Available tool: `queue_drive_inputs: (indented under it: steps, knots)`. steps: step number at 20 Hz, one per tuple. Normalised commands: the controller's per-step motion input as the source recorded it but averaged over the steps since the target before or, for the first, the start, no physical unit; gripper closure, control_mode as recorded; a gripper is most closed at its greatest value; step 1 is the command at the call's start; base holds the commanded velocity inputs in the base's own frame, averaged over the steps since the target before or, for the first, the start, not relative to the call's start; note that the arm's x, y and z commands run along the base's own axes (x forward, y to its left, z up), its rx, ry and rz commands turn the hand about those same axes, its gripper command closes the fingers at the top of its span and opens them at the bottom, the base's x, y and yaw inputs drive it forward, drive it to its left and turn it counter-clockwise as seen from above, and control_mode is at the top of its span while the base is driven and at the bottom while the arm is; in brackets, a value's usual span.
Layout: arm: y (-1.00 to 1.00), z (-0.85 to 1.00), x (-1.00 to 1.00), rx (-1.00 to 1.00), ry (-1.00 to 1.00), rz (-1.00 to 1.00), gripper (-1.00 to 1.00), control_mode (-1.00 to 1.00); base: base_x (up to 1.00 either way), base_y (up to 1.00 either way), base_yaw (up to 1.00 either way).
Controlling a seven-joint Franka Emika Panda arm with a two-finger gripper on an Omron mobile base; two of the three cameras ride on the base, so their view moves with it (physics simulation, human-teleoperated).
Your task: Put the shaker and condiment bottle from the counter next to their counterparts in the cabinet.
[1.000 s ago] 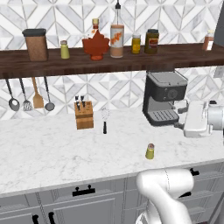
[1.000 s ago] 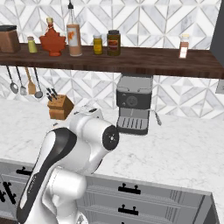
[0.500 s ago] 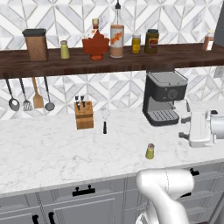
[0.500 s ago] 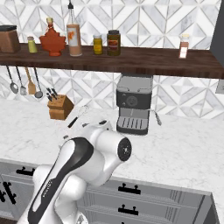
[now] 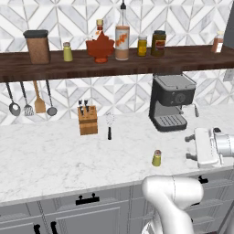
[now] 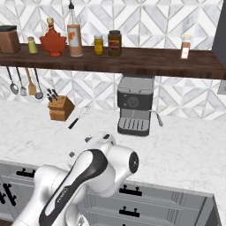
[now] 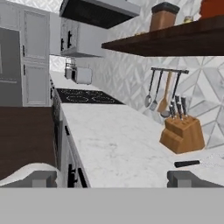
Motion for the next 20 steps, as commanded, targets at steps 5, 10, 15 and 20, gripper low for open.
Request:
queue_drive_inputs:
  steps: [5,10,15,20]
  knots:
    - [0.03,-0.28,0.18,-0.04,0.00,0.05,-1.00,-1.00,0.00,0.00,0.00]
    - [0.00,-0.20,0.21,-0.02,0.02,0.00,-1.00,-1.00,0.00,0.00,0.00]
    - [0.00,-0.33,0.23,-0.01,0.07,0.01,-1.00,-1.00,0.00,0.00,0.00]
    - [0.00,-0.21,0.18,0.00,0.08,0.01,-1.00,-1.00,0.00,0.00,0.00]
